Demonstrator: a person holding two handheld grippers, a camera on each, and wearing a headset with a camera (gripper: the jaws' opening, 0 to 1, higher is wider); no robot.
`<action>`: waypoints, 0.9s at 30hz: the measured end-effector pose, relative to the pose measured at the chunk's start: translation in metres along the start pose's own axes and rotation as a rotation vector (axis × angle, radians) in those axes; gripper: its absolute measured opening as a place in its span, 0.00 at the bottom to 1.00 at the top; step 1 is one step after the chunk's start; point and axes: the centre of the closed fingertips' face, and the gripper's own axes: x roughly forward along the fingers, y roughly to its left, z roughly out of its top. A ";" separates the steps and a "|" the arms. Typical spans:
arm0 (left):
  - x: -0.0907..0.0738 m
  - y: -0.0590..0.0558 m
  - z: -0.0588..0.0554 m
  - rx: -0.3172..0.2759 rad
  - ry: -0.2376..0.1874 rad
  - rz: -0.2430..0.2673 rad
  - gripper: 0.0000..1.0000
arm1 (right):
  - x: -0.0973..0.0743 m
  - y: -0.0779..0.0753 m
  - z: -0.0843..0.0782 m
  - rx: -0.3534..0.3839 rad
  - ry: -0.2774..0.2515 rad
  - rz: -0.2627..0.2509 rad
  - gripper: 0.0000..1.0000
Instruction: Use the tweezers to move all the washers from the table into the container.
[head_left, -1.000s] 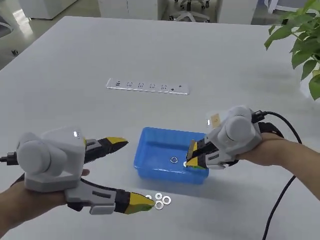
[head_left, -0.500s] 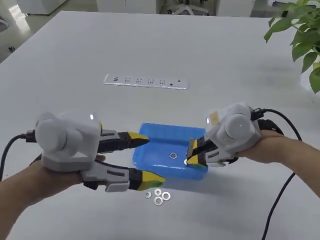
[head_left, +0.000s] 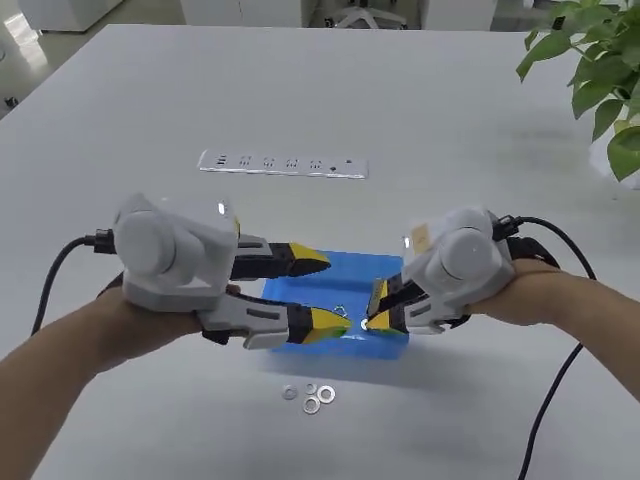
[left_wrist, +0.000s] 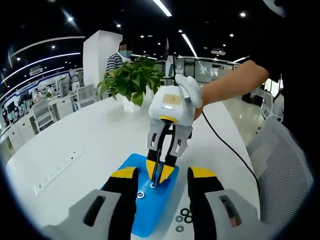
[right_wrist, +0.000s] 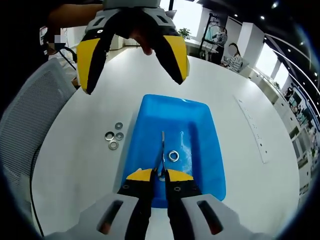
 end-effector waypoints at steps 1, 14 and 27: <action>0.002 0.000 0.001 0.007 -0.002 -0.002 0.41 | 0.000 0.000 0.000 -0.001 0.000 0.000 0.10; 0.028 0.006 0.004 0.091 0.025 -0.047 0.23 | 0.000 0.002 0.001 -0.009 -0.001 -0.001 0.10; 0.042 0.007 -0.002 0.116 0.050 -0.076 0.13 | 0.000 0.003 0.001 -0.021 0.003 0.001 0.10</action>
